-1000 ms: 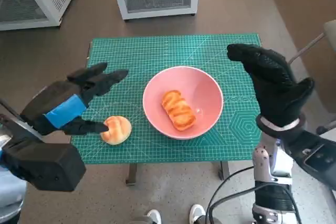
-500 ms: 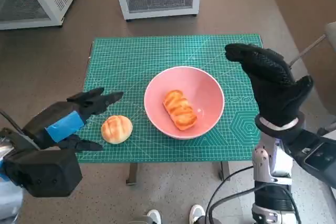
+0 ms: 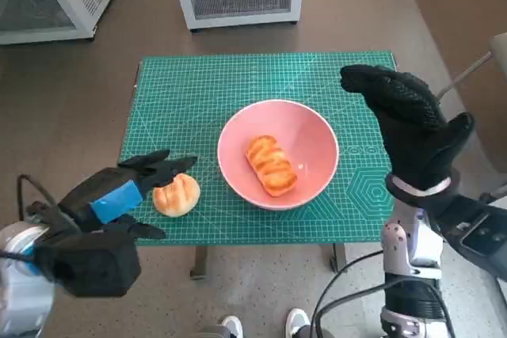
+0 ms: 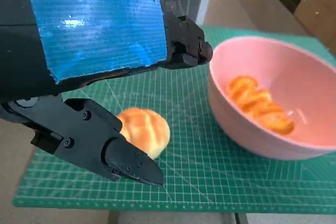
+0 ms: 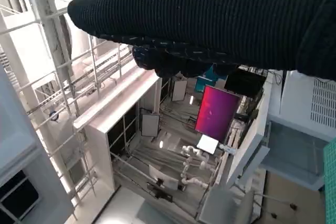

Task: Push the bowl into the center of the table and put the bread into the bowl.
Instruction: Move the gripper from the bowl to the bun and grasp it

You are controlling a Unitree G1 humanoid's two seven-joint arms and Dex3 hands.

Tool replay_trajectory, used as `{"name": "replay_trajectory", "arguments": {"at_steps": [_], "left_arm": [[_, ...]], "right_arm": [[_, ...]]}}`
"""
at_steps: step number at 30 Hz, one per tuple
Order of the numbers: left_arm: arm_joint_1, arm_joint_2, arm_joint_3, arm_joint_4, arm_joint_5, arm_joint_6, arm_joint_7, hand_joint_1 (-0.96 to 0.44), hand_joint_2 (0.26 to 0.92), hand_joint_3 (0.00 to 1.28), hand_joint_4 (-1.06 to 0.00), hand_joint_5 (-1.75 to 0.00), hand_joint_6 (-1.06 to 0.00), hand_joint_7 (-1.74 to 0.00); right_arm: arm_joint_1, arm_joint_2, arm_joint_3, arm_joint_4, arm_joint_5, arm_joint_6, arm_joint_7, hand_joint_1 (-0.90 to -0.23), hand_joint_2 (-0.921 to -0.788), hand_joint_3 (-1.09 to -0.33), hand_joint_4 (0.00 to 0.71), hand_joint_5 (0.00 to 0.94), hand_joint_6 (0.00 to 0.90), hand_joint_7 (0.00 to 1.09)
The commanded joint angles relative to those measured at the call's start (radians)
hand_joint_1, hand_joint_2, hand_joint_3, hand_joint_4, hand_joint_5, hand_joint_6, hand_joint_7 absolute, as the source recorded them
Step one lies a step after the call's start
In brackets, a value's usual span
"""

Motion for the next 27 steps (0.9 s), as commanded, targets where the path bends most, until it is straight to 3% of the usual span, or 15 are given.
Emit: {"name": "replay_trajectory", "arguments": {"at_steps": [1, 12, 23, 24, 25, 26, 27], "left_arm": [[-0.016, -0.046, -0.062, 0.124, 0.075, -0.068, 0.116, -0.15, 0.756, 0.00, -0.23, -0.02, -0.38, -0.04], [-0.053, -0.116, -0.142, 0.341, 0.217, -0.180, 0.352, -0.07, 0.792, 0.01, -0.40, -0.03, -0.51, -0.05], [-0.090, -0.115, -0.179, 0.448, 0.282, -0.222, 0.426, 0.06, 0.882, 0.03, -0.64, -0.06, -0.75, -0.11], [-0.095, -0.112, -0.184, 0.458, 0.292, -0.221, 0.428, -0.09, 0.896, 0.06, -0.72, -0.09, -0.70, -0.54], [-0.099, -0.109, -0.188, 0.466, 0.303, -0.219, 0.428, -0.14, 0.901, 0.09, -0.74, -0.10, -0.67, -0.70], [-0.101, -0.107, -0.191, 0.472, 0.311, -0.217, 0.428, -0.09, 0.908, 0.10, -0.69, -0.50, -0.64, -0.90], [-0.103, -0.106, -0.193, 0.476, 0.315, -0.217, 0.429, -0.06, 0.913, 0.11, -0.65, -0.77, -0.61, -1.03]], "right_arm": [[0.024, -0.004, 0.000, 0.006, -0.002, 0.012, 0.006, -0.389, -0.921, -0.472, 0.608, 0.022, 0.164, 0.66], [0.029, -0.008, 0.002, 0.002, -0.006, 0.009, 0.008, -0.394, -0.921, -0.473, 0.609, 0.020, 0.156, 0.67], [0.037, -0.010, 0.004, -0.005, -0.004, 0.013, 0.012, -0.395, -0.921, -0.477, 0.617, 0.023, 0.147, 0.68], [0.037, -0.011, 0.003, -0.005, -0.003, 0.012, 0.013, -0.395, -0.921, -0.476, 0.618, 0.024, 0.147, 0.68], [0.037, -0.012, 0.002, -0.004, -0.001, 0.012, 0.014, -0.396, -0.921, -0.476, 0.619, 0.024, 0.146, 0.68], [0.036, -0.013, 0.001, -0.003, 0.000, 0.012, 0.015, -0.396, -0.921, -0.476, 0.620, 0.024, 0.146, 0.69], [0.036, -0.013, 0.001, -0.003, 0.000, 0.012, 0.016, -0.395, -0.921, -0.476, 0.621, 0.025, 0.145, 0.69]]}}
